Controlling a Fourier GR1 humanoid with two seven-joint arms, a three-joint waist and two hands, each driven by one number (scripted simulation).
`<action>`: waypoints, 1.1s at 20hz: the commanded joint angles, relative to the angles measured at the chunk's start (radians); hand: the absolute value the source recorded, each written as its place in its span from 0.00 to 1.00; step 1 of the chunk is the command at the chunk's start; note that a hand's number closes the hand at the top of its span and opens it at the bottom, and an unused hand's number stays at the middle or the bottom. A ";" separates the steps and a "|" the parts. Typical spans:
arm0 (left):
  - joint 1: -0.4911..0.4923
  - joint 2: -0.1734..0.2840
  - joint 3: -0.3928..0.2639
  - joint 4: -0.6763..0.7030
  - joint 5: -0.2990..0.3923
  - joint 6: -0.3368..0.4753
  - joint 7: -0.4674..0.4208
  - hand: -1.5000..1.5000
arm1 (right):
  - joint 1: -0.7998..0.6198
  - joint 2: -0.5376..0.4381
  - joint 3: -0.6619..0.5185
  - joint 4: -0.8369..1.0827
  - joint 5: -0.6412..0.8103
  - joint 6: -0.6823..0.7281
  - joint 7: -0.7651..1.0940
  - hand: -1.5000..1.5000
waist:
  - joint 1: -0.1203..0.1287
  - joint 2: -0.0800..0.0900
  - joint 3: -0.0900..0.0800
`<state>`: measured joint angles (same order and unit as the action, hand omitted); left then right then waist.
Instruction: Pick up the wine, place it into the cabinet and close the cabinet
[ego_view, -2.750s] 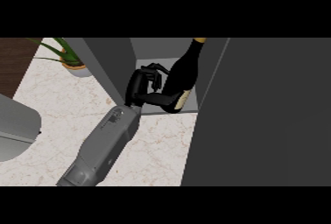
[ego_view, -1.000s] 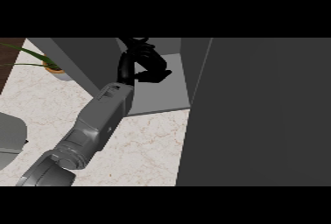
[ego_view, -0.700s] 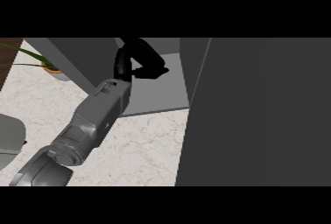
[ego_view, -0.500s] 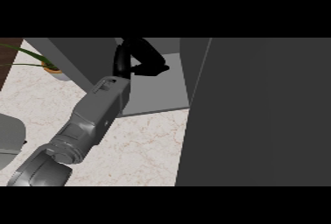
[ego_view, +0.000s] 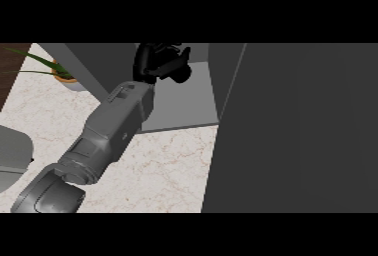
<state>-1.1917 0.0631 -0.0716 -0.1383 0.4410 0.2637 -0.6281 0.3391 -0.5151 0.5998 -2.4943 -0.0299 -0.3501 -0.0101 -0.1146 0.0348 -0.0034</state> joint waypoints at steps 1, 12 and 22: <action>-0.002 -0.014 0.028 -0.017 0.023 -0.087 -0.040 1.00 | 0.032 -0.010 0.004 -0.141 -0.031 -0.011 0.071 0.00 | 0.010 -0.003 0.000; -0.025 -0.062 0.032 -0.049 0.024 -0.155 0.023 0.00 | 0.111 -0.056 -0.013 -0.261 -0.022 -0.028 0.132 0.00 | 0.065 -0.033 0.002; 0.096 -0.063 -0.038 -0.171 0.082 -0.219 0.032 0.00 | 0.132 -0.074 -0.059 -0.220 -0.048 -0.027 0.093 0.00 | 0.078 -0.040 0.003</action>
<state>-1.1531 0.0016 -0.0741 -0.2564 0.4970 0.0744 -0.5848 0.4180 -0.5521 0.5672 -2.5158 -0.0269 -0.3858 0.0040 -0.0399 -0.0042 -0.0007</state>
